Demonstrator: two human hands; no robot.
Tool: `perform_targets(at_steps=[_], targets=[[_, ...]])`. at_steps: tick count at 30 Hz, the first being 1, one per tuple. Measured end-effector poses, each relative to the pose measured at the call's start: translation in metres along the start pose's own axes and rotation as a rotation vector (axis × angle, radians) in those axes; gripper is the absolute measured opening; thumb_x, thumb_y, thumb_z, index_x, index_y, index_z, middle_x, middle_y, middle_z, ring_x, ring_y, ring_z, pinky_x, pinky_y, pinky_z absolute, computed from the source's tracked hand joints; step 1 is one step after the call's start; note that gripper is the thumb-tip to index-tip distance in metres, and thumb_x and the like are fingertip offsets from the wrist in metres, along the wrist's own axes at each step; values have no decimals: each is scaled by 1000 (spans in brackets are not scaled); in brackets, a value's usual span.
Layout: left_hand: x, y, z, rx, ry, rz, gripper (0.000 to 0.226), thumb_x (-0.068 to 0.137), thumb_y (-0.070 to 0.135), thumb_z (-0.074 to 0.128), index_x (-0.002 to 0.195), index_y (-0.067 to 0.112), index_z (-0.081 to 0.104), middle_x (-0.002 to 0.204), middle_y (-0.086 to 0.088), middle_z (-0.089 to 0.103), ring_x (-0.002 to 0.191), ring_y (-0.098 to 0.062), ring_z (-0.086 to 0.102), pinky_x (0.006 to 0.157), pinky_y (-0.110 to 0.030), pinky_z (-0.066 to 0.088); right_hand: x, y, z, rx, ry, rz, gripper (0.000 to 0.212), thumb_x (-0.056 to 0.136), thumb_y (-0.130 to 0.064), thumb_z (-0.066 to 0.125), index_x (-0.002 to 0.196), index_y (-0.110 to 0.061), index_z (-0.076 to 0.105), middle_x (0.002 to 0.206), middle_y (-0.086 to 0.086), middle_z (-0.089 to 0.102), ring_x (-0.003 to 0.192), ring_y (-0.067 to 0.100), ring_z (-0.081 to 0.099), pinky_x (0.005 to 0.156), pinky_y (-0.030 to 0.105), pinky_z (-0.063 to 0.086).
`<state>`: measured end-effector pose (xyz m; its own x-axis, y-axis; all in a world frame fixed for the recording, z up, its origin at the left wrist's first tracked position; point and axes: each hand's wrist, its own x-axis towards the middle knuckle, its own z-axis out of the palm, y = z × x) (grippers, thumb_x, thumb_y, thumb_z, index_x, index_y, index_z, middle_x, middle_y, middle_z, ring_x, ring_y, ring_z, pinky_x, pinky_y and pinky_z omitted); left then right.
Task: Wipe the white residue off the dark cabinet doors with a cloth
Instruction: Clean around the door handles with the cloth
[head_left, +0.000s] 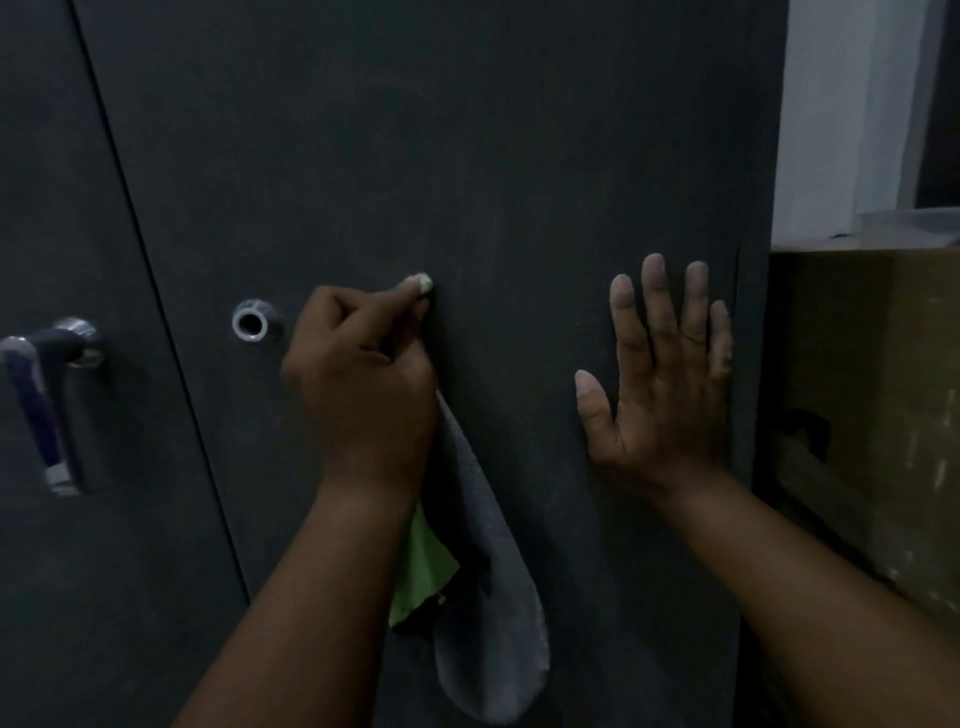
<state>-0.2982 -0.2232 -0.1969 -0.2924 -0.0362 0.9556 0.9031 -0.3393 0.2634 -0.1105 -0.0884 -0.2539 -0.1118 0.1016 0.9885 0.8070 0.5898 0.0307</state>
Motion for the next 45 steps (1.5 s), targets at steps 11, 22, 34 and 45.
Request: perform_targets(at_steps=[11, 22, 34, 45], targets=[[-19, -24, -33, 121, -118, 45, 18, 90, 3, 77, 104, 14, 83, 81, -4, 61, 69, -9, 54, 69, -6, 36, 25, -54, 4, 19, -37, -211, 72, 103, -51, 44, 163, -17, 25, 171, 9, 17, 158, 37, 9, 126, 60, 10], [-34, -49, -58, 147, -155, 93, 21, 90, -2, 76, 106, 9, 82, 84, -6, 60, 72, -23, 60, 68, -26, 49, 25, -84, 10, 50, -17, -124, 71, 103, -47, 45, 162, -13, 26, 171, 9, 17, 158, 40, 9, 125, 62, 11], [1, -48, -49, 172, 7, 103, 16, 92, 3, 76, 106, 10, 82, 84, 1, 55, 77, -17, 57, 75, -6, 33, 31, -88, 17, 39, 71, -166, 68, 102, -45, 44, 161, -14, 32, 169, 7, 25, 157, 39, 16, 122, 64, 15], [-7, -30, -50, 186, -154, 138, 12, 93, -1, 72, 100, 2, 81, 87, -12, 64, 76, -24, 60, 67, -30, 50, 26, -96, 14, 46, 13, -110, 72, 101, -47, 42, 163, -15, 25, 171, 7, 18, 158, 37, 9, 125, 61, 10]])
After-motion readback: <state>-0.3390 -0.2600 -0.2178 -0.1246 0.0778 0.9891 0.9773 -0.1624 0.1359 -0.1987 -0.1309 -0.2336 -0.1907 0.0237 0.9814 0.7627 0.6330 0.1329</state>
